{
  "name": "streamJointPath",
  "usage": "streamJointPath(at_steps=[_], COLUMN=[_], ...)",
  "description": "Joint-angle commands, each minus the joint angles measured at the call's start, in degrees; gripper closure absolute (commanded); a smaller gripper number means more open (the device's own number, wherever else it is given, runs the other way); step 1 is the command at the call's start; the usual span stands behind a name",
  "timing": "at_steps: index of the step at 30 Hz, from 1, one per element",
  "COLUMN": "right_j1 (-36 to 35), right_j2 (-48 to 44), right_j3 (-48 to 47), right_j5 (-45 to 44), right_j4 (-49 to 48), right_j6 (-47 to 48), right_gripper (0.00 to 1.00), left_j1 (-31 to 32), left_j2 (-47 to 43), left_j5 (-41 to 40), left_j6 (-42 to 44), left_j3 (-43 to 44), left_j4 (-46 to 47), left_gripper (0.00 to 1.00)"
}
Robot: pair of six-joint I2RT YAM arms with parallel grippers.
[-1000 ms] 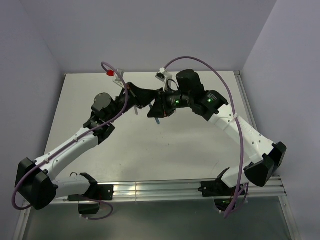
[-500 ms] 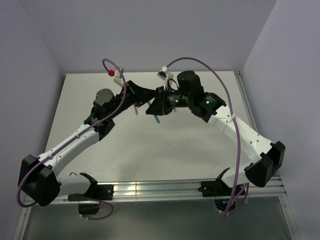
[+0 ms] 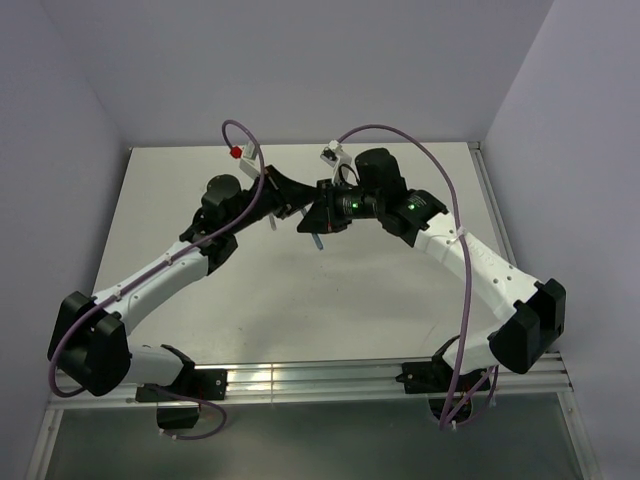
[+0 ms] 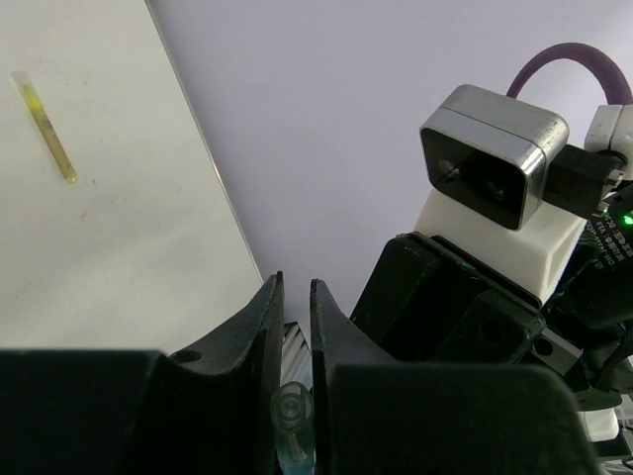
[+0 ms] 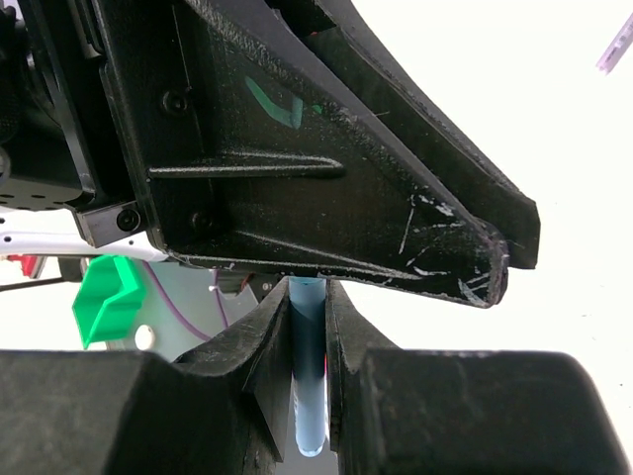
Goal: Insert the pens into the pen caps
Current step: Press the pen cap onto the pen.
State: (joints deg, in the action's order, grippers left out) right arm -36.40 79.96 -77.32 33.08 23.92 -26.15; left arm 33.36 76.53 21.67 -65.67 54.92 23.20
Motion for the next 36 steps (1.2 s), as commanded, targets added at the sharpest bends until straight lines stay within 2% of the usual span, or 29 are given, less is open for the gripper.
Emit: streamJointPath(at_steps=[1,9,15,26,30,36], right_j1=[1.95,1.95,1.95,1.95,1.95,1.95], right_j2=[-2.62,-2.88,-3.32,-4.02,-4.99,-6.04], right_j3=[-0.56,2.43,3.84,7.09,8.32,10.52], right_j5=[-2.85,-1.18,-0.39,1.2,0.58,1.99], right_j4=[-12.76,-12.67,-13.02,-13.11,-12.67,-12.85], right_j6=[-0.48,-1.36,-1.27,-1.36,-1.1,-1.01], right_gripper=[0.85,0.76,0.65,0.57,0.52,0.49], left_j1=[1.26,1.09,0.65,-0.23,-0.67,-1.2], left_j2=[1.07,1.43,1.69,2.04,1.87,1.43], left_j5=[5.58,4.78,4.52,4.26,4.17,4.26], left_j6=[0.46,-0.16,-0.34,0.01,0.63,1.59], left_j3=[-1.12,-2.36,-2.36,-2.18,-2.01,-2.01], left_j4=[-7.12,-6.68,-6.76,-6.5,-7.03,-7.55], left_gripper=[1.0,1.0,1.0,1.0,1.0,1.0])
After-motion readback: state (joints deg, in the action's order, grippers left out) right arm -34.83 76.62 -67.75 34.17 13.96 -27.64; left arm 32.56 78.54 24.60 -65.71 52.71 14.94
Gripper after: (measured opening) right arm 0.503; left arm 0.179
